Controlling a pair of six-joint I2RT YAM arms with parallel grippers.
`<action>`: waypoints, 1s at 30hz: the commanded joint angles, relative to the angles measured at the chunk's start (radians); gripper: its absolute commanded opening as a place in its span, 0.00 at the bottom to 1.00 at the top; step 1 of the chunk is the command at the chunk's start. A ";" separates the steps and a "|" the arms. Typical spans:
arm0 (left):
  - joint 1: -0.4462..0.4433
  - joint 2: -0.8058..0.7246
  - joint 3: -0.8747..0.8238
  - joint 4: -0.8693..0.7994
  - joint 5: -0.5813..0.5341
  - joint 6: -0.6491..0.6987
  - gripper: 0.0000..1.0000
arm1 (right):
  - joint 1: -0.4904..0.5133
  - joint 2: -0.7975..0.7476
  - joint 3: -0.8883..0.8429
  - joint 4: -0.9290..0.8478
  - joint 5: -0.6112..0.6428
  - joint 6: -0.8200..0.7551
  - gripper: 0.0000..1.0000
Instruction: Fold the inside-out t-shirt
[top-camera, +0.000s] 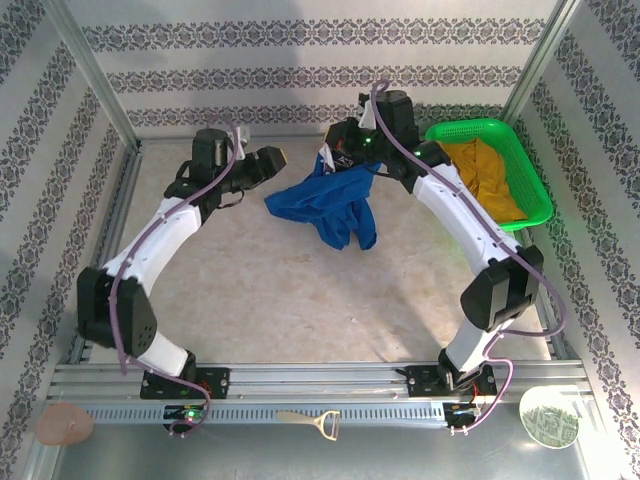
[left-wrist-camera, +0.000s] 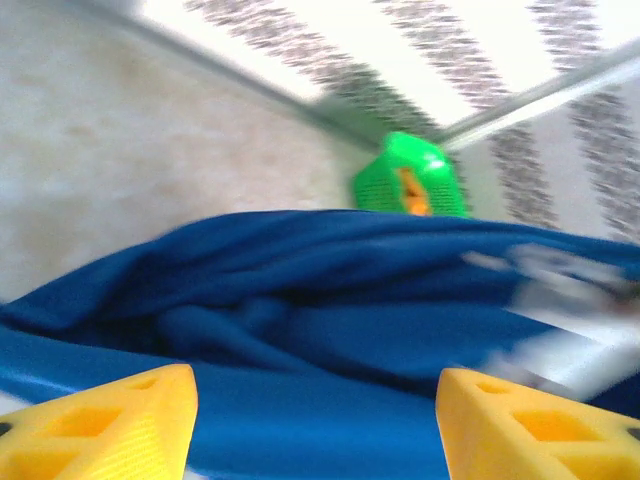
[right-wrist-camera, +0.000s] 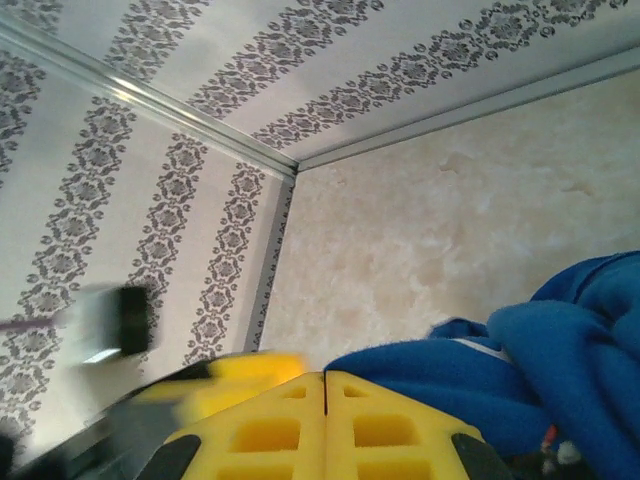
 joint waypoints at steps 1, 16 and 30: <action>-0.151 -0.012 0.060 -0.001 -0.051 0.109 0.67 | -0.011 0.004 -0.002 0.108 -0.013 0.074 0.00; -0.404 0.213 -0.120 0.141 -0.389 0.129 0.62 | -0.055 -0.107 -0.023 0.205 0.027 0.251 0.00; -0.322 -0.180 -0.134 -0.120 -0.431 0.342 0.69 | -0.072 -0.202 0.011 0.226 -0.021 0.286 0.00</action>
